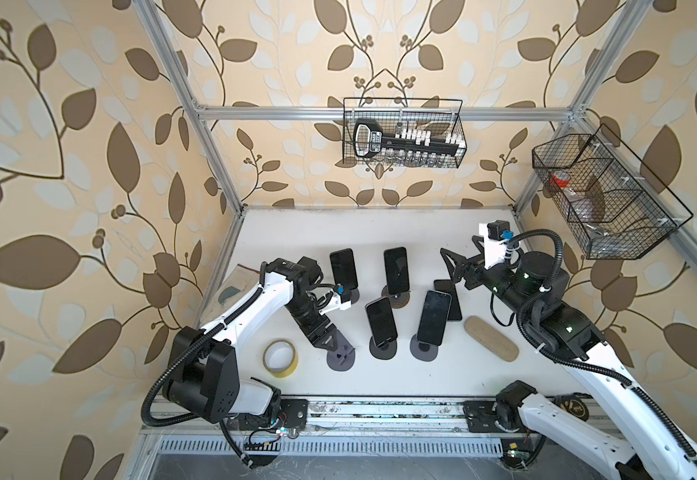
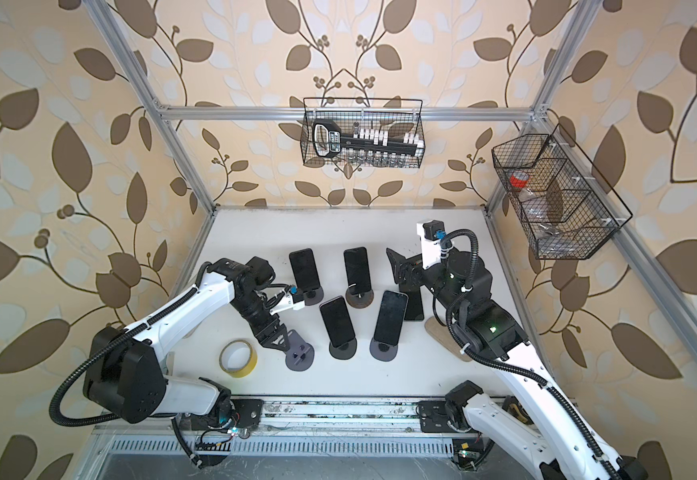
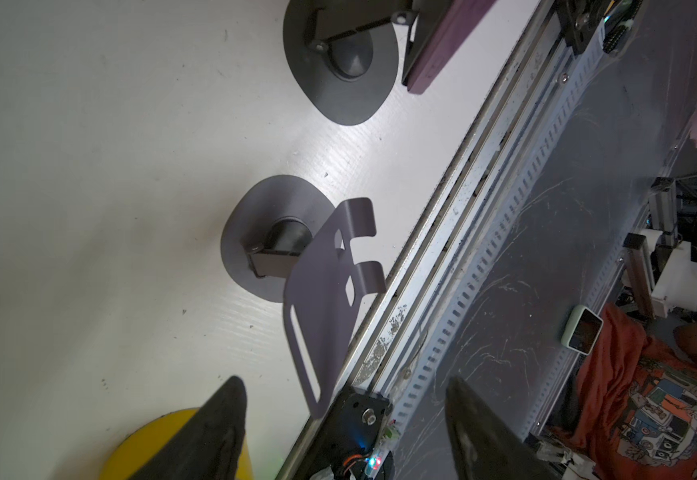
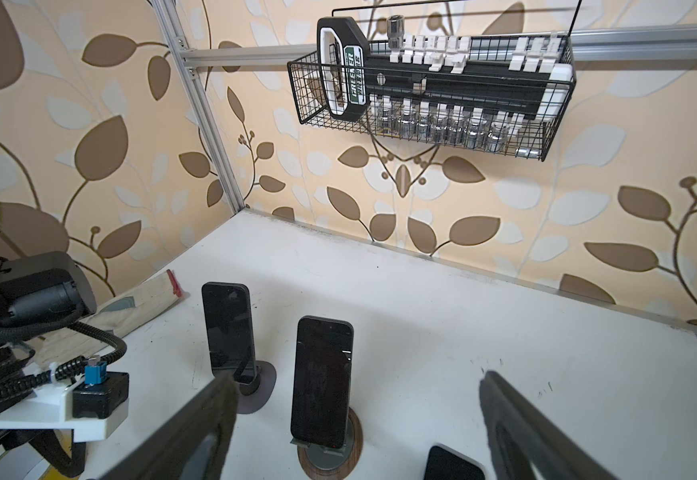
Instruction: Remove the phone from the phone stand
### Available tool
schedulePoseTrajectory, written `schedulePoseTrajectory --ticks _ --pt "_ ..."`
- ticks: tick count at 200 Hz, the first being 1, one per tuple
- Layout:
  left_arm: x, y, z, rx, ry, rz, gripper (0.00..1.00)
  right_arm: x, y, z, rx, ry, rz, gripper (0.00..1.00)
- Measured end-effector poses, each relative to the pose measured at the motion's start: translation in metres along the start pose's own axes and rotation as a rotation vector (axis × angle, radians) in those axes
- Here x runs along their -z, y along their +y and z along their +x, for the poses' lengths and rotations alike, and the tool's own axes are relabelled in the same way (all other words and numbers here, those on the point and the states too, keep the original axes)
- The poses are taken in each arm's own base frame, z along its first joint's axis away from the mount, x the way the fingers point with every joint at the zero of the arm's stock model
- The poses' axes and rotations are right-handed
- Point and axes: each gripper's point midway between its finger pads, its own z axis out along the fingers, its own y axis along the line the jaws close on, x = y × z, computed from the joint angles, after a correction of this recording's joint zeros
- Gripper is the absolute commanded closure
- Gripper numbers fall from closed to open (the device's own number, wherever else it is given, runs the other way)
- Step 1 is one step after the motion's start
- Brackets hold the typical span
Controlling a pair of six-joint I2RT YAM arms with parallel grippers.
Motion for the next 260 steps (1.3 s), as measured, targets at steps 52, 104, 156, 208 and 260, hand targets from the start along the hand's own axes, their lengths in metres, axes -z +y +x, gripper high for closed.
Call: schedulePoseTrajectory --ticks 52,104,156,208,260 --pt "-0.012 0.001 0.000 -0.013 0.011 0.004 0.44 -0.001 -0.001 0.009 0.035 0.035 0.007 0.08" --pt "-0.022 0.008 -0.003 -0.001 0.036 0.014 0.72 -0.002 -0.002 0.011 0.040 0.046 0.011 0.08" --pt "-0.027 0.011 0.001 0.005 0.081 0.032 0.92 -0.001 -0.006 0.014 0.053 0.056 0.034 0.07" --pt "-0.020 0.004 0.002 -0.004 0.098 0.054 1.00 -0.001 -0.009 0.016 0.063 0.065 0.049 0.07" --pt "-0.009 -0.002 0.008 -0.015 0.107 0.026 1.00 -0.001 -0.011 0.018 0.070 0.074 0.060 0.06"
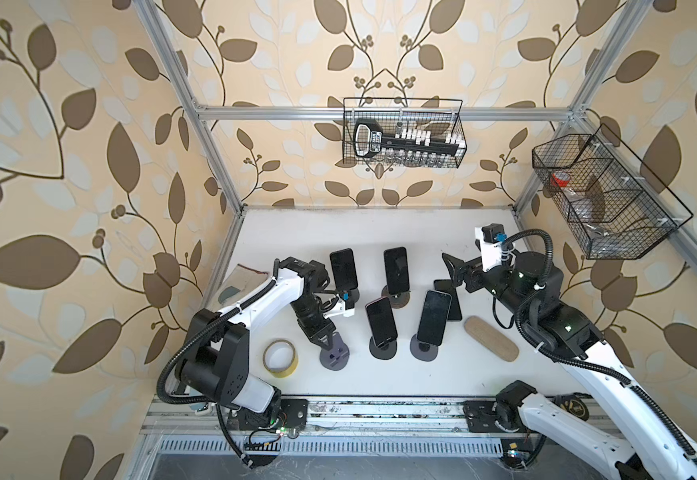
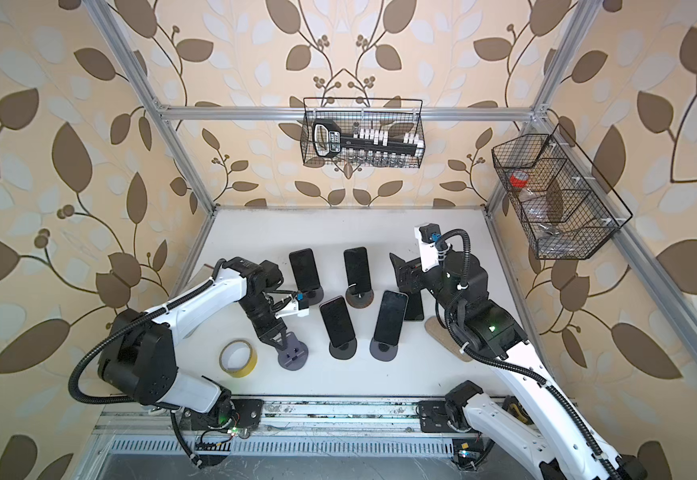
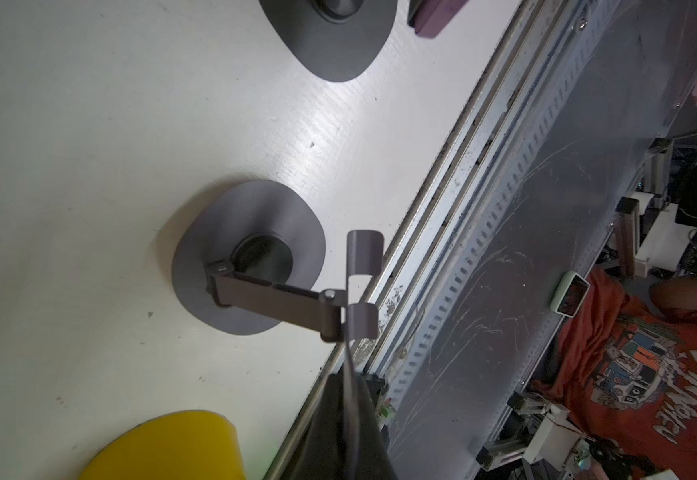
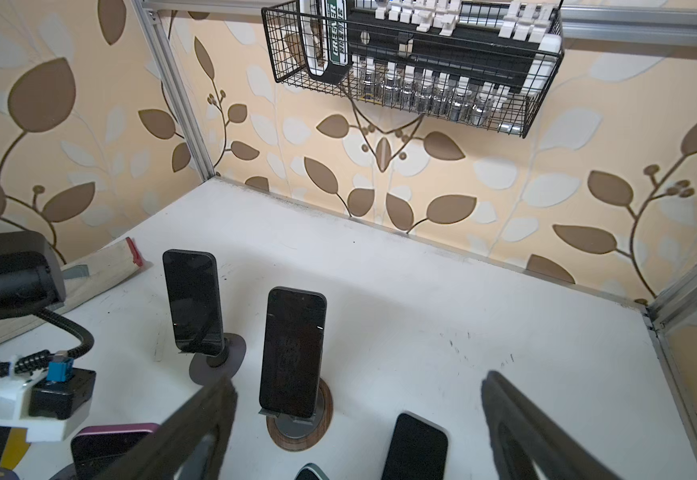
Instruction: Remove the phone from the phone stand
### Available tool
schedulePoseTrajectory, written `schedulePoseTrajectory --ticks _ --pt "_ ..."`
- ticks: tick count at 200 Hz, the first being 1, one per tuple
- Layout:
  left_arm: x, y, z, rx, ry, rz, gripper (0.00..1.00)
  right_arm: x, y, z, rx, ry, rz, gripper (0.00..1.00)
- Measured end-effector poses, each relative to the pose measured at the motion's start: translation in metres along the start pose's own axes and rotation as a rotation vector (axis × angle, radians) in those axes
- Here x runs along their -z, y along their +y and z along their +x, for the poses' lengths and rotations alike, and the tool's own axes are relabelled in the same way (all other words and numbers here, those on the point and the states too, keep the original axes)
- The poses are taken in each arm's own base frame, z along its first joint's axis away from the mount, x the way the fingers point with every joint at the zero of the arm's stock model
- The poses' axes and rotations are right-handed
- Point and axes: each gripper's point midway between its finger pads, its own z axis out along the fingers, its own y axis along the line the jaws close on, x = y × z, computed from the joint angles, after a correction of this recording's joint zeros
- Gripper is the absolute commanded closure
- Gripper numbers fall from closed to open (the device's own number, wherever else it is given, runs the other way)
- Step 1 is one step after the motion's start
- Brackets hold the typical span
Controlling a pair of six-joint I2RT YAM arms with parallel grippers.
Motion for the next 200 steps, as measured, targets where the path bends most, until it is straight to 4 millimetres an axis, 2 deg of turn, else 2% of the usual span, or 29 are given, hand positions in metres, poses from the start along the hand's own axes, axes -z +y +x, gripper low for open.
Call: schedulePoseTrajectory --ticks 28,55,90,131,164,200 --pt "0.026 -0.002 -0.002 -0.027 -0.077 -0.081 1.00 0.000 -0.004 0.001 0.000 0.003 0.024 0.03" --pt "0.060 0.013 0.000 0.029 -0.182 -0.174 1.00 0.001 -0.008 0.001 0.000 0.002 0.047 0.03" --pt "0.111 0.049 0.003 0.160 -0.311 -0.303 1.00 0.009 -0.011 -0.005 -0.005 -0.023 0.060 0.03" --pt "0.159 0.084 -0.003 0.304 -0.422 -0.385 1.00 0.014 -0.012 -0.009 -0.008 -0.039 0.060 0.03" --pt "0.187 0.123 -0.008 0.456 -0.502 -0.393 1.00 0.016 -0.012 -0.010 -0.011 -0.046 0.060 0.03" --pt "0.202 0.172 -0.017 0.626 -0.567 -0.356 1.00 0.016 -0.013 -0.009 -0.011 -0.044 0.064 0.03"
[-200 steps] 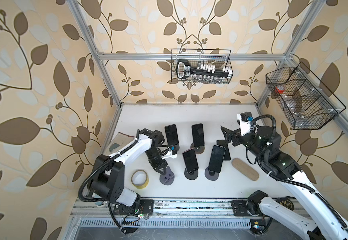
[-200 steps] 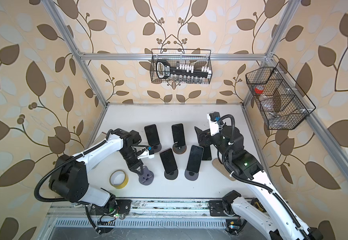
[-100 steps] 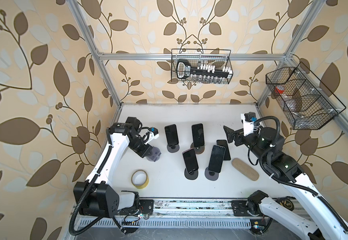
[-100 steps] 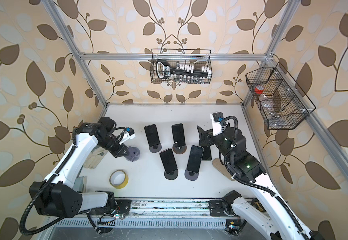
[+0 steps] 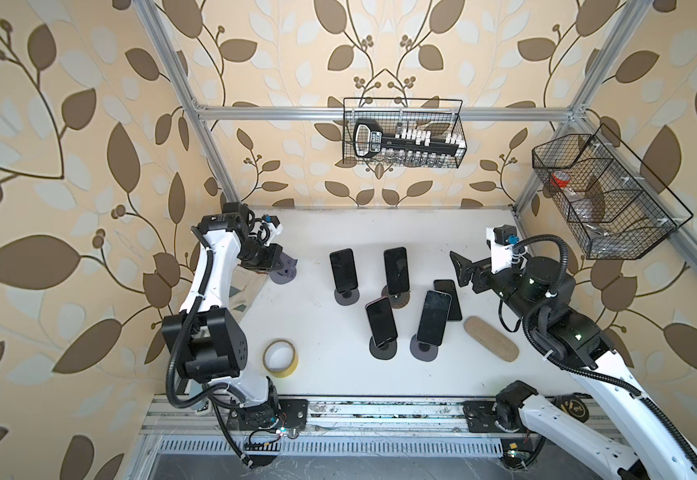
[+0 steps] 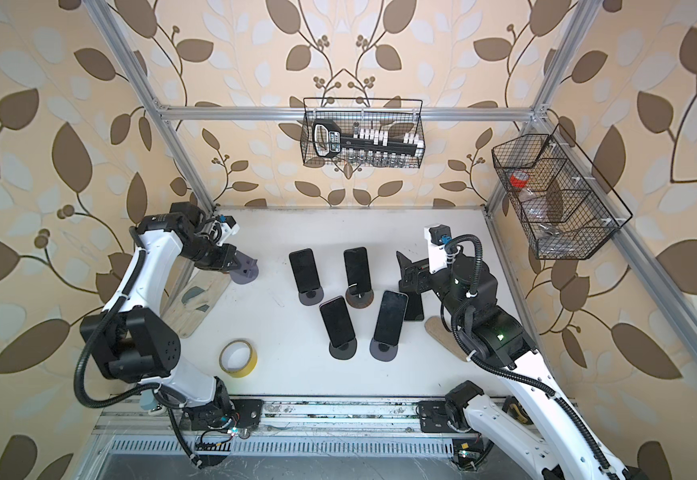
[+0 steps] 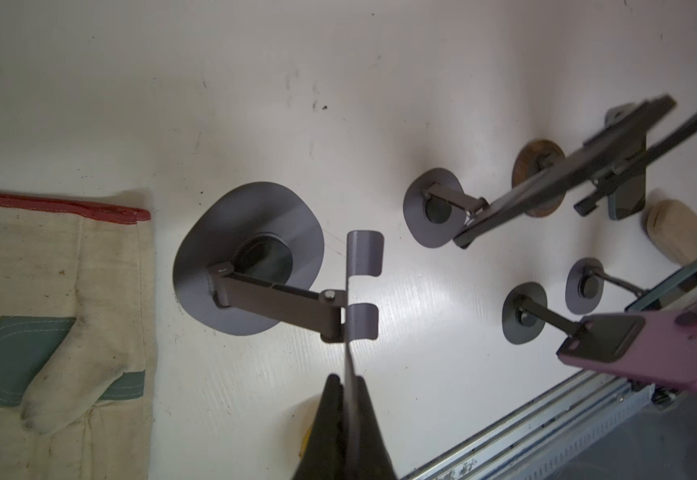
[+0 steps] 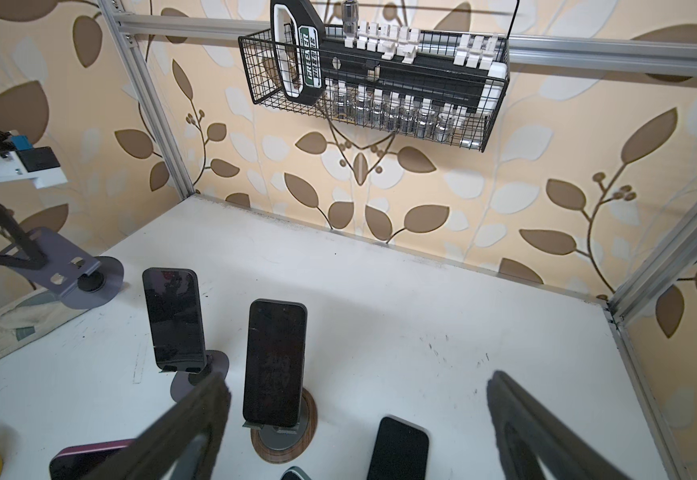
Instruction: Remove the phone from the phone stand
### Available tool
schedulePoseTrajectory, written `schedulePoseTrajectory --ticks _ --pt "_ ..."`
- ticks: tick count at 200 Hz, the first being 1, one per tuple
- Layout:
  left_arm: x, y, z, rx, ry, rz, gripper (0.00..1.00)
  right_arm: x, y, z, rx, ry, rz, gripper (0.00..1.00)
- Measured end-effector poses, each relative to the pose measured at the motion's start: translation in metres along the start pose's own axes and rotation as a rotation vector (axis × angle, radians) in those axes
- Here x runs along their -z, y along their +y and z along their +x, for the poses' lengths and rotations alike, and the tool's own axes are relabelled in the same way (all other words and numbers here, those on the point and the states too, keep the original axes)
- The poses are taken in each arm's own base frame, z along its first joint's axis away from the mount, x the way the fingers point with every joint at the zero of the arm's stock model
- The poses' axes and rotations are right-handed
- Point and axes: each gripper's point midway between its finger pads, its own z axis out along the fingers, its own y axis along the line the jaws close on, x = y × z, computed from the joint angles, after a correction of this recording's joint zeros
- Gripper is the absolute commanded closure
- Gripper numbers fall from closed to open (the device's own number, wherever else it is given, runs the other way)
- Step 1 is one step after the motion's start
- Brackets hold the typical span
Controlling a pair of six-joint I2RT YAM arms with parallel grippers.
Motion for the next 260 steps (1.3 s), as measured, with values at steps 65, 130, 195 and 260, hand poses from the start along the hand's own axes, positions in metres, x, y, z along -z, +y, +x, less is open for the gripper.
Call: schedulePoseTrajectory --ticks 65,130,195,260 --pt "-0.023 0.061 -0.045 0.238 -0.051 0.005 1.00 0.000 -0.003 0.000 -0.007 0.001 0.017 0.02" --pt "-0.030 0.105 -0.073 0.356 -0.124 0.035 1.00 -0.002 -0.007 0.006 -0.009 0.013 0.040 0.02" --pt "-0.067 0.118 -0.082 0.427 -0.085 0.115 1.00 -0.001 -0.010 0.007 -0.011 0.015 0.061 0.02" --pt "-0.076 0.129 -0.077 0.464 -0.063 0.072 1.00 -0.001 -0.011 0.008 -0.010 0.019 0.067 0.02"
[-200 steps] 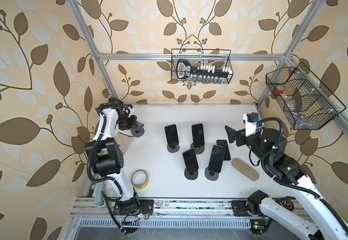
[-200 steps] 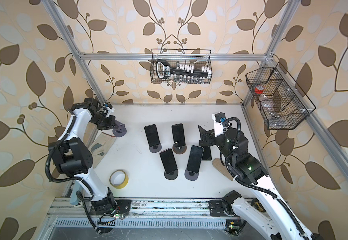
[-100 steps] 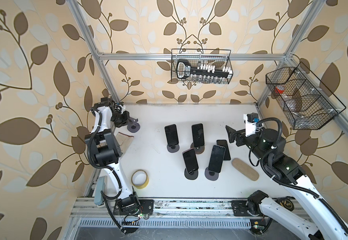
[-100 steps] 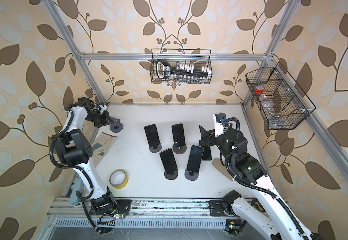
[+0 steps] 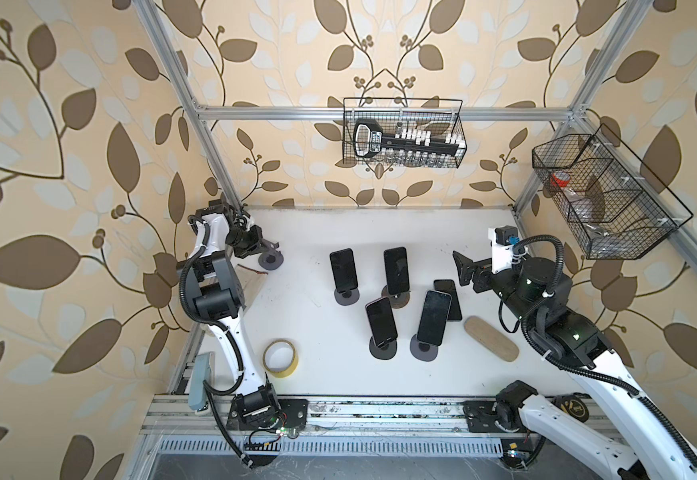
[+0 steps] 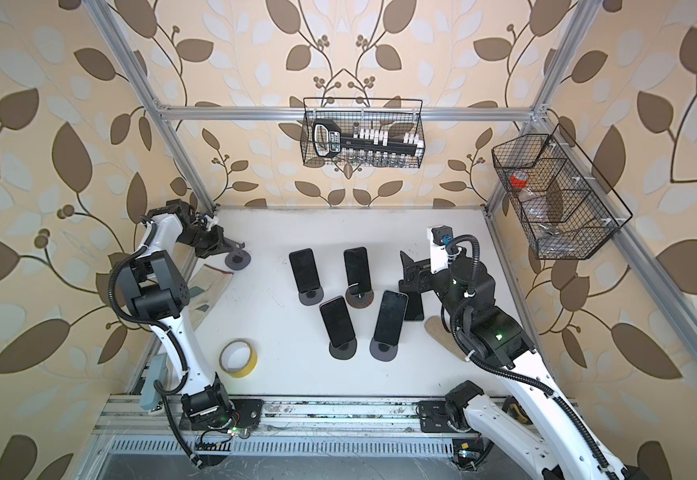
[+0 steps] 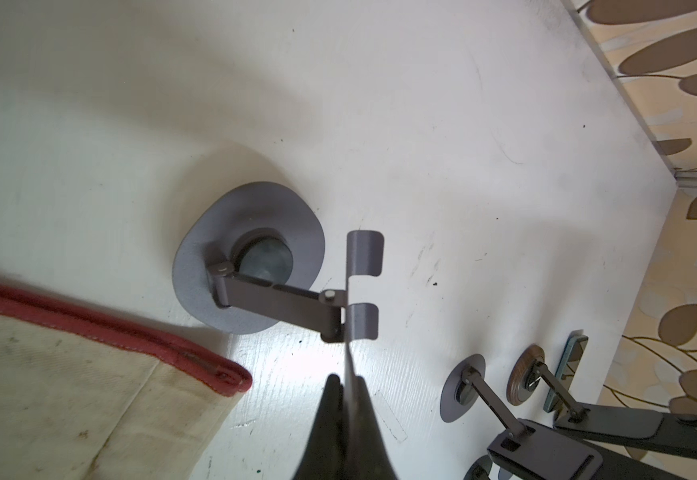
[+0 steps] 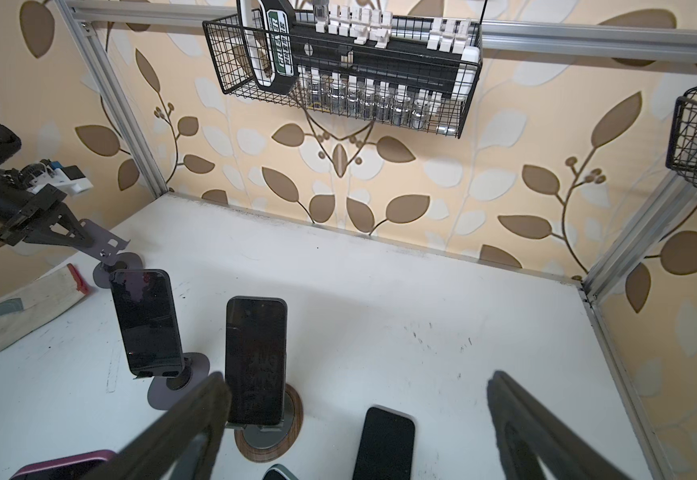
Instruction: Remove the phone from the phone stand
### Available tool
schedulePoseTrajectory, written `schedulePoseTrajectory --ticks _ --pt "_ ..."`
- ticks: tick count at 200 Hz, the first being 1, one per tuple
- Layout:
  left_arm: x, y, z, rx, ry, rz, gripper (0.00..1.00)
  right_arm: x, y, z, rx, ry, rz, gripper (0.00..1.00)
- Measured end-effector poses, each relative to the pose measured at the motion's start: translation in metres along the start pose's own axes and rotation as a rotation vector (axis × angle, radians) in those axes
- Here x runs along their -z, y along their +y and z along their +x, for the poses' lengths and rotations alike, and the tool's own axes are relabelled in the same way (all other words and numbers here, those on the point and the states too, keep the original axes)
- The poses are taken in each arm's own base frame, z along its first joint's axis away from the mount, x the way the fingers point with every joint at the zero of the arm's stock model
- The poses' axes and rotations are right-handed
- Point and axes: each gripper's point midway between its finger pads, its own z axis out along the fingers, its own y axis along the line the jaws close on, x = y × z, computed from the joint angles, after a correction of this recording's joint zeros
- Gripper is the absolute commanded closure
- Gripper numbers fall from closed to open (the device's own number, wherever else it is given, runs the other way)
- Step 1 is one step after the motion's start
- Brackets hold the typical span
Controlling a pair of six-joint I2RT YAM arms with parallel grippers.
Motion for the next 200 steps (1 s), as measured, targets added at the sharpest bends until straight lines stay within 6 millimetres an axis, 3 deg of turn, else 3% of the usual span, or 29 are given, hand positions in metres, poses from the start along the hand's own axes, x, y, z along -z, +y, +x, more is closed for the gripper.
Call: schedulePoseTrajectory --ticks 40,101,134,188,200 --pt "-0.004 0.005 -0.004 0.002 0.001 -0.014 1.00 0.000 0.000 0.001 0.001 0.003 0.001 0.02" --pt "-0.007 0.007 -0.011 -0.009 0.001 -0.016 0.68 0.000 0.000 0.002 0.002 0.007 0.001 0.02" --pt "-0.006 0.007 -0.012 -0.011 0.001 -0.017 0.66 0.001 0.000 0.001 0.001 0.005 0.002 0.02" --pt "-0.003 0.012 -0.010 -0.001 0.007 -0.037 0.54 0.002 -0.001 0.001 -0.001 0.004 0.001 0.02" --pt "-0.001 0.015 -0.008 0.006 0.004 -0.043 0.46 0.002 0.000 0.001 -0.006 0.005 0.000 0.02"
